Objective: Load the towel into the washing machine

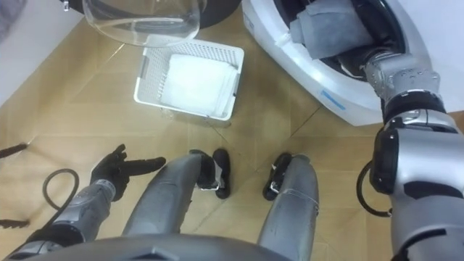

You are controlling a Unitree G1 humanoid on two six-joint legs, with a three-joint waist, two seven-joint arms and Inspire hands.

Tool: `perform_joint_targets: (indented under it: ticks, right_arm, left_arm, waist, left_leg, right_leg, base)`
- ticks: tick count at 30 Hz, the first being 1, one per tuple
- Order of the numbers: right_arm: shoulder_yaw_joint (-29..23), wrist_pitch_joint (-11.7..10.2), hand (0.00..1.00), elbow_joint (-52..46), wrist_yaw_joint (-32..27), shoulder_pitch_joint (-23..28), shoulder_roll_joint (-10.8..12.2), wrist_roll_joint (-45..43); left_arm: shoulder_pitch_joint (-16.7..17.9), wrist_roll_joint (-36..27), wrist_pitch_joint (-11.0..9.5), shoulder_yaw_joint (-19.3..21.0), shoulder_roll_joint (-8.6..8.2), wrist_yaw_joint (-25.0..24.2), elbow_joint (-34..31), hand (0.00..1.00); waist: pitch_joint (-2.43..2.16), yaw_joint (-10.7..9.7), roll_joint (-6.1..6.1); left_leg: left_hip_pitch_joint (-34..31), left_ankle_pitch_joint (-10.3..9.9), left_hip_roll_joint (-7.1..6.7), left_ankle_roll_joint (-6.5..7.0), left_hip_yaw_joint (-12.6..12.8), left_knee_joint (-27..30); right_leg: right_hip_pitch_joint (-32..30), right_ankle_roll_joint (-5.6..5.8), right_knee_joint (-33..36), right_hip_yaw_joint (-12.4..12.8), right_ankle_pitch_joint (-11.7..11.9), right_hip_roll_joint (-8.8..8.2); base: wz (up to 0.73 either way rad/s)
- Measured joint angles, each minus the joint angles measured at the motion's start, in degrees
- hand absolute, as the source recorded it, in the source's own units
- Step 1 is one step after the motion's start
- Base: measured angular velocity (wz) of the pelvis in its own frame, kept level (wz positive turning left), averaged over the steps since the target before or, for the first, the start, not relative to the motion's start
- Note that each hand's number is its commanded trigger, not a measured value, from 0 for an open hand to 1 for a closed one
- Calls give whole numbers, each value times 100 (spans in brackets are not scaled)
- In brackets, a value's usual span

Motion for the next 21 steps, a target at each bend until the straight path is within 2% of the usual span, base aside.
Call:
perform_joint_targets:
  ticks: [11, 21]
  right_arm:
    - [-56, -93, 0, -3, -159, -3, 1, 159]
    - [-57, -209, 0, -2, -226, -3, 2, 213]
  left_arm:
    - [-12, -1, -3, -11, -36, 109, 10, 0]
    - [-20, -1, -6, -12, -38, 110, 32, 0]
  waist:
    - [-6, 23, 16]
    - [-6, 26, 34]
  left_leg:
    - [4, 8, -1, 14, 1, -9]
    - [20, 45, -5, 65, 8, -89]
  right_leg:
    - [20, 16, -16, -5, 7, -1]
    - [51, 79, -127, 17, 74, 37]
  base:
    - [0]
    - [0]
